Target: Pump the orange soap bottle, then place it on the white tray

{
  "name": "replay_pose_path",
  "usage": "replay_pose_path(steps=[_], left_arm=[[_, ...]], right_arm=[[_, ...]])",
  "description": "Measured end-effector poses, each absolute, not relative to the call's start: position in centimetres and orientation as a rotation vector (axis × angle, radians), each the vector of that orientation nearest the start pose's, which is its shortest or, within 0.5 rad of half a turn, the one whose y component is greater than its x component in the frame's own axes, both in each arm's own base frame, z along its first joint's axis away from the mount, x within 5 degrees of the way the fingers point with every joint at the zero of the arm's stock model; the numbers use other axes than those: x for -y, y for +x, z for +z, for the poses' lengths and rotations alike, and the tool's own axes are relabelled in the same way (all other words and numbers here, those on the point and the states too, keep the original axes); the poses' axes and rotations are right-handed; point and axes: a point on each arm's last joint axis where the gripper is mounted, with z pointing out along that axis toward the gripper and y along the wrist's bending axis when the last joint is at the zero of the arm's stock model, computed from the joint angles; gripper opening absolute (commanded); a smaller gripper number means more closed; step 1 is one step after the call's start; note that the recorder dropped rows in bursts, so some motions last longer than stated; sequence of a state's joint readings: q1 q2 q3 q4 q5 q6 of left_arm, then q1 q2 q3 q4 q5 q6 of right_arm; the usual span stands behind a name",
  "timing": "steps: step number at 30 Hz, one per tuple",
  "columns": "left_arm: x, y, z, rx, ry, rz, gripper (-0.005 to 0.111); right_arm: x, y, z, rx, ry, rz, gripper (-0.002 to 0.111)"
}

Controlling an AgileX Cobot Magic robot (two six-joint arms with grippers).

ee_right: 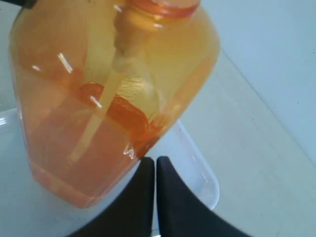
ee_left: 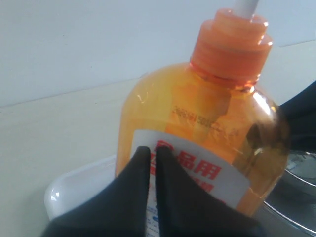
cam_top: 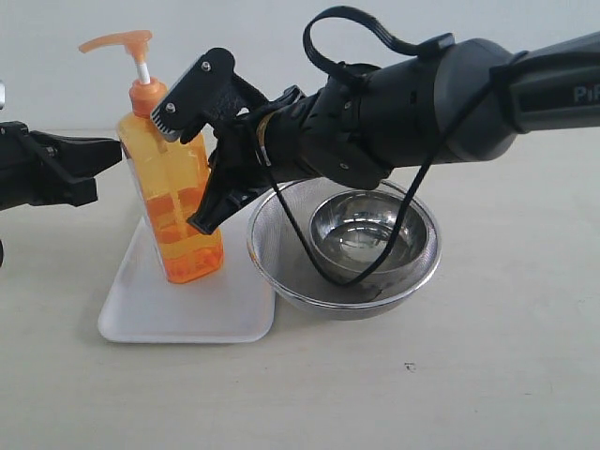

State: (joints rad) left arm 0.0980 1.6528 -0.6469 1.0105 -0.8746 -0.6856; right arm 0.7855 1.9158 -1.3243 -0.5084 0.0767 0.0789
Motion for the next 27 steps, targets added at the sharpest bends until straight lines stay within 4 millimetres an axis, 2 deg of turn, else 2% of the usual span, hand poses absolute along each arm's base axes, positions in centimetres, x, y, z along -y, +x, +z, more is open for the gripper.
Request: replay_pose_path(steps=[14,19,27], left_arm=[[3.1,30.0,19.3,-1.791,0.475,-0.555,0.005],[2.9,30.2,19.2,-1.806,0.459,-0.532,0.005],[2.7,32.1,18.2,-1.825,0.451,-0.535,0.005]], right_arm=[[-30.8,31.2,22.5,-1.772,-1.205,0.174,0.0],[-31.4,30.5,22.4,-1.773,-1.232,0.174,0.0],[-31.6,30.3,22.4,-1.77,-1.237,0.175,0.0]])
